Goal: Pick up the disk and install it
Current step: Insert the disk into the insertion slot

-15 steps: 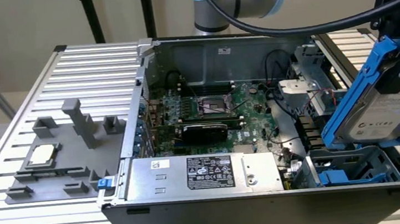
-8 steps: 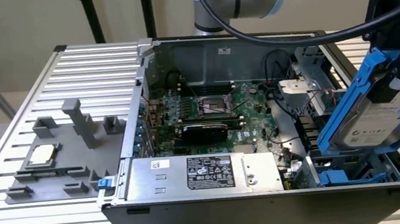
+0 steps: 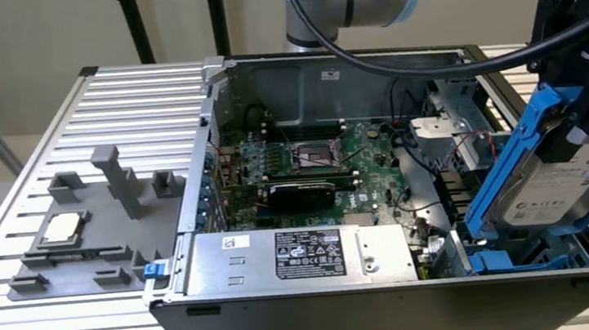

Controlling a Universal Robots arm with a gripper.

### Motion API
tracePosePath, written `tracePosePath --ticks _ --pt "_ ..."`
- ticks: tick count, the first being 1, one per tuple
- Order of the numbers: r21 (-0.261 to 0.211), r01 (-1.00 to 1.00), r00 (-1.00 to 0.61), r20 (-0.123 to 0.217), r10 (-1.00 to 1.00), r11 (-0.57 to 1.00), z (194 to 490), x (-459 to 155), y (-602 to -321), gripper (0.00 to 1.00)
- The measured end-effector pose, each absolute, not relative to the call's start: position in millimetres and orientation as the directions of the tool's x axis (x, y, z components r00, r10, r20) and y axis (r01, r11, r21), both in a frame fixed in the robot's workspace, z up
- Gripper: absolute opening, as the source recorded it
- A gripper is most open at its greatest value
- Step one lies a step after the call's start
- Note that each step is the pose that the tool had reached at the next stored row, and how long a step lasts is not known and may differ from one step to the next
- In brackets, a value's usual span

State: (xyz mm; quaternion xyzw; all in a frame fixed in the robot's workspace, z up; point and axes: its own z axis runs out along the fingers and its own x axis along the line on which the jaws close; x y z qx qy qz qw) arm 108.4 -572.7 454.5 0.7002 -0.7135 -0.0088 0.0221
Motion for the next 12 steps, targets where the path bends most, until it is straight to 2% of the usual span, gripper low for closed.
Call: tracePosePath --ticks 12 --pt "0.034 -0.999 -0.019 0.02 -1.0 0.019 439 107 -572 0.32"
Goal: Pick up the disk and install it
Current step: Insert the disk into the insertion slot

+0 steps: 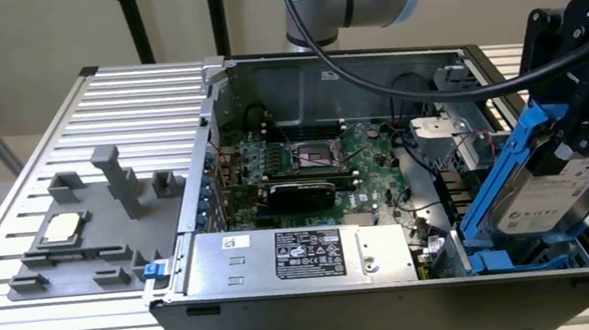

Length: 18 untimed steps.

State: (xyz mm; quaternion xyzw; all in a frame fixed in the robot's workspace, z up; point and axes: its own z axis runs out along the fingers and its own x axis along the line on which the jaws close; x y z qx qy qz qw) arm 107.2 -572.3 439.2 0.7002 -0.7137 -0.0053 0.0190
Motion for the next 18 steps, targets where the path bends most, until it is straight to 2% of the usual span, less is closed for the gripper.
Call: tracePosePath --ticks 18 --pt "0.031 -0.999 -0.019 0.02 -1.0 0.019 426 106 -569 0.32"
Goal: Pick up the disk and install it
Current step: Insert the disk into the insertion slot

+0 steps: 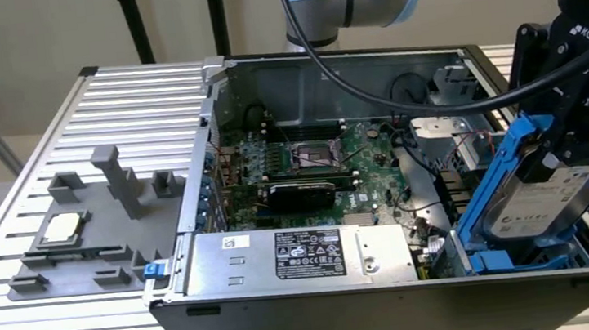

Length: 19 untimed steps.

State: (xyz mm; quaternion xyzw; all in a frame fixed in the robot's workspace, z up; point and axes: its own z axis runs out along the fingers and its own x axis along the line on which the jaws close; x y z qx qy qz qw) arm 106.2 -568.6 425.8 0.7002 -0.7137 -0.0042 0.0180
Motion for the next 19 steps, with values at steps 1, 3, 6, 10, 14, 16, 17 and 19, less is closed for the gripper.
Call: tracePosePath --ticks 1,3,6,10,14,16,17,19 --pt "0.031 -0.999 -0.019 0.019 -1.0 0.019 425 106 -568 0.32" --pt "0.031 -0.999 -0.019 0.02 -1.0 0.019 424 106 -568 0.32" --pt "0.031 -0.999 -0.019 0.02 -1.0 0.019 421 106 -567 0.32" --pt "0.031 -0.999 -0.019 0.02 -1.0 0.019 417 106 -567 0.32" --pt "0.031 -0.999 -0.019 0.02 -1.0 0.019 413 106 -567 0.32" --pt "0.031 -0.999 -0.019 0.02 -1.0 0.019 411 106 -567 0.32" --pt "0.031 -0.999 -0.019 0.02 -1.0 0.019 410 106 -567 0.32" --pt "0.031 -0.999 -0.019 0.019 -1.0 0.019 409 106 -567 0.32"
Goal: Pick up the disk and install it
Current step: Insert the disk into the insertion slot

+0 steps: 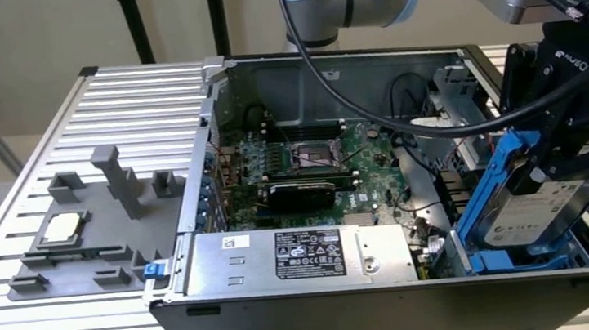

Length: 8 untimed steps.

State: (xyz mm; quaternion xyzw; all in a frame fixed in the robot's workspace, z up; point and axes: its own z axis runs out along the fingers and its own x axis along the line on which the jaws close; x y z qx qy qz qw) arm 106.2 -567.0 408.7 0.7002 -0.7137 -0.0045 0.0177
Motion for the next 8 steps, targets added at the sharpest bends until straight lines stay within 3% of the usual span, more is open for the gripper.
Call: tracePosePath --ticks 2,3,8 --pt "0.031 -0.999 -0.019 0.02 -1.0 0.019 407.5 106.2 -567.0 0.34" --pt "0.031 -0.999 -0.019 0.02 -1.0 0.019 406.7 106.2 -567.0 0.4" --pt "0.031 -0.999 -0.019 0.02 -1.0 0.019 404.2 106.8 -566.7 0.4"
